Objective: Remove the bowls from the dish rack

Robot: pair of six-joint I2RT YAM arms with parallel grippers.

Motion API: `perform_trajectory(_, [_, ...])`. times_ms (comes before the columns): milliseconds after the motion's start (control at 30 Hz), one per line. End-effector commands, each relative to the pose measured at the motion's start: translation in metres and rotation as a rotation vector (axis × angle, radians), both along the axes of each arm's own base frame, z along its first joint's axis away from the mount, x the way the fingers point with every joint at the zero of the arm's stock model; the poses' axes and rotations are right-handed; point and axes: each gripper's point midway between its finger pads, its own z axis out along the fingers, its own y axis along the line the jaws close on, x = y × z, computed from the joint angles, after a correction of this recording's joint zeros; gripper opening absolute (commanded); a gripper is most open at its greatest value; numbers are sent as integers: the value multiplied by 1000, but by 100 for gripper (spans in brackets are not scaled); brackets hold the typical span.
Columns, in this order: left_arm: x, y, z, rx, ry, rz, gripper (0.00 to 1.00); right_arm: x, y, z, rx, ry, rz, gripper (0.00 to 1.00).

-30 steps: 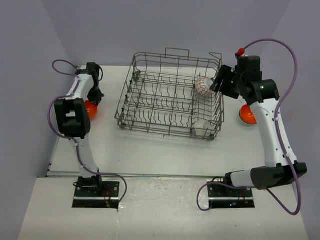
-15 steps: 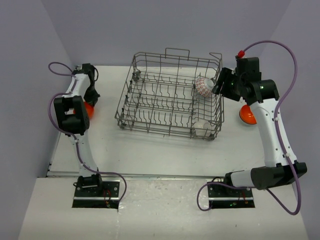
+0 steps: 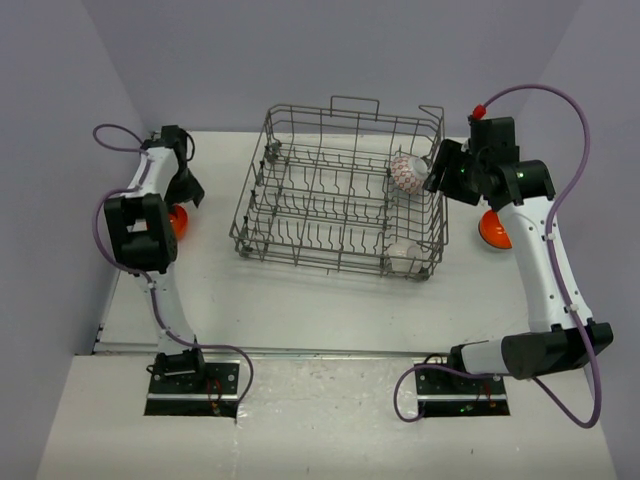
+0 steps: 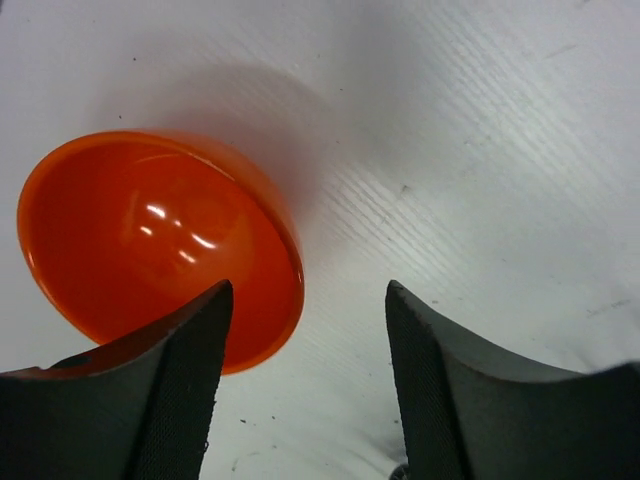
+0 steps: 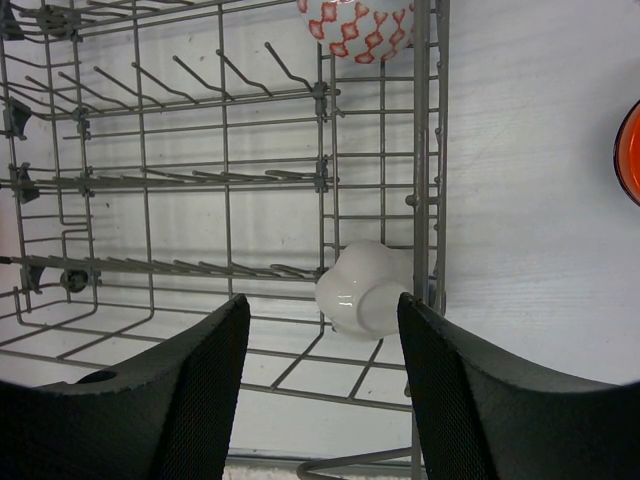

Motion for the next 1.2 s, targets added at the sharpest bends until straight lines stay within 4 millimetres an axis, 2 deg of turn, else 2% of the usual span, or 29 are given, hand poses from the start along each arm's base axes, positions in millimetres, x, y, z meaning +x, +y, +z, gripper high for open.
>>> perform_trajectory(0, [20, -3, 69, -24, -200, 20, 65, 1, -5, 1, -22, -6, -5, 62])
perform_trajectory(33, [25, -5, 83, -32, -243, 19, 69, 1, -4, 2, -18, -9, -6, 62])
perform_trajectory(133, [35, -17, 111, -83, -336, 2, 72, 1, -5, 4, -17, -12, -13, 62])
perform_trajectory(200, [45, -32, 127, -134, -403, -31, 73, 1, -10, 2, -32, -7, -33, 62])
perform_trajectory(333, [60, -81, 169, -243, -565, -161, 75, -3, -12, -7, -45, 30, -41, 62])
perform_trajectory(367, [63, -111, 178, -310, -604, -243, 75, -5, -12, -9, -44, 33, -40, 62])
perform_trajectory(400, [70, -125, 201, -332, -694, -296, 76, -7, -12, -13, -46, 42, -40, 62])
perform_trajectory(433, [68, -153, 202, -380, -707, -361, 77, -8, -13, -16, -48, 48, -39, 62])
perform_trajectory(467, [62, -193, 209, -469, -720, -465, 77, -10, -14, -20, -56, 59, -46, 62])
perform_trajectory(500, [62, -213, 217, -500, -748, -517, 77, -10, -16, -21, -64, 60, -47, 62])
perform_trajectory(533, [58, -233, 220, -533, -749, -562, 77, -11, -19, -22, -79, 62, -58, 62])
perform_trajectory(567, [46, -269, 223, -580, -739, -638, 77, -13, -21, -23, -88, 70, -63, 62])
perform_trajectory(633, [33, -300, 226, -604, -738, -700, 77, -16, -26, -22, -102, 70, -81, 62])
perform_trajectory(667, [19, -329, 228, -631, -729, -757, 77, -18, -28, -22, -111, 70, -89, 62])
perform_trajectory(767, [-7, -370, 224, -675, -698, -825, 77, -21, -31, -23, -119, 80, -104, 62])
perform_trajectory(867, [-27, -396, 210, -727, -639, -878, 77, -26, -31, -30, -113, 100, -109, 61])
perform_trajectory(900, [-33, -400, 199, -743, -599, -872, 77, -28, -29, -33, -102, 108, -102, 58])
perform_trajectory(1033, [-55, -411, 185, -778, -529, -889, 78, -32, -22, -47, -67, 134, -99, 51])
perform_trajectory(1067, [-61, -415, 185, -803, -511, -905, 78, -32, -21, -54, -61, 140, -97, 47])
perform_trajectory(1167, [-79, -424, 180, -856, -450, -919, 80, -33, -20, -63, -49, 159, -103, 3])
